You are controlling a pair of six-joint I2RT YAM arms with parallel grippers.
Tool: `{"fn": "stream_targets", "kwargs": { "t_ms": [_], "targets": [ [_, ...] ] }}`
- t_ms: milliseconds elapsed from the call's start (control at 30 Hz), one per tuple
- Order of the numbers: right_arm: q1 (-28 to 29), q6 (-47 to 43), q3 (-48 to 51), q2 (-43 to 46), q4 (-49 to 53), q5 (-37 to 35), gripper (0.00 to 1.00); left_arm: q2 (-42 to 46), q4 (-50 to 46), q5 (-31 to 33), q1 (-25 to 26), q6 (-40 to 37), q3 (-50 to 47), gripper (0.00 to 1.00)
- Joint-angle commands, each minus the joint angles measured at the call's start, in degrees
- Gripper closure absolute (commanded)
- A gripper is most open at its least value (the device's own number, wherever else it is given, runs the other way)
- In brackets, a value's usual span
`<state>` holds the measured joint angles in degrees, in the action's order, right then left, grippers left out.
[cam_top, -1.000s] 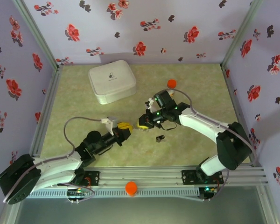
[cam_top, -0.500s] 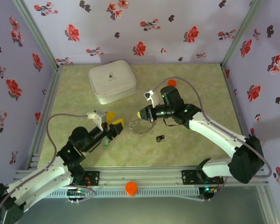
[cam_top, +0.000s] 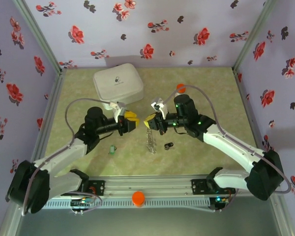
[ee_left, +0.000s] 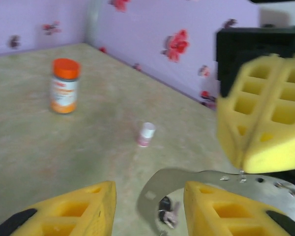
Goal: Put the keys on the keyring
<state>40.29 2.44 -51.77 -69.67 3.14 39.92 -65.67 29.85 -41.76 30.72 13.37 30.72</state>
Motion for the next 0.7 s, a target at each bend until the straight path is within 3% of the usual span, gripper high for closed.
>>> {"fn": "stream_targets", "kwargs": {
  "t_ms": [0,100,300,667],
  "targets": [
    [0.4,-2.4,1.0,2.2,-5.7,4.1,1.0,-3.7,14.0,-14.0,-0.4,3.6,0.8,0.6],
    [0.4,-2.4,1.6,3.1,-6.8,4.0,1.0,-6.3,22.4,-15.3,0.1,7.2,-1.3,0.61],
    [0.6,-0.5,2.0,3.7,-9.6,3.8,1.0,-7.8,23.3,-16.0,3.5,4.4,-2.0,0.57],
    [1.5,0.8,4.1,5.2,-11.5,3.6,1.0,-6.2,30.1,-9.5,5.9,4.6,-5.1,0.58]
  ]
}}
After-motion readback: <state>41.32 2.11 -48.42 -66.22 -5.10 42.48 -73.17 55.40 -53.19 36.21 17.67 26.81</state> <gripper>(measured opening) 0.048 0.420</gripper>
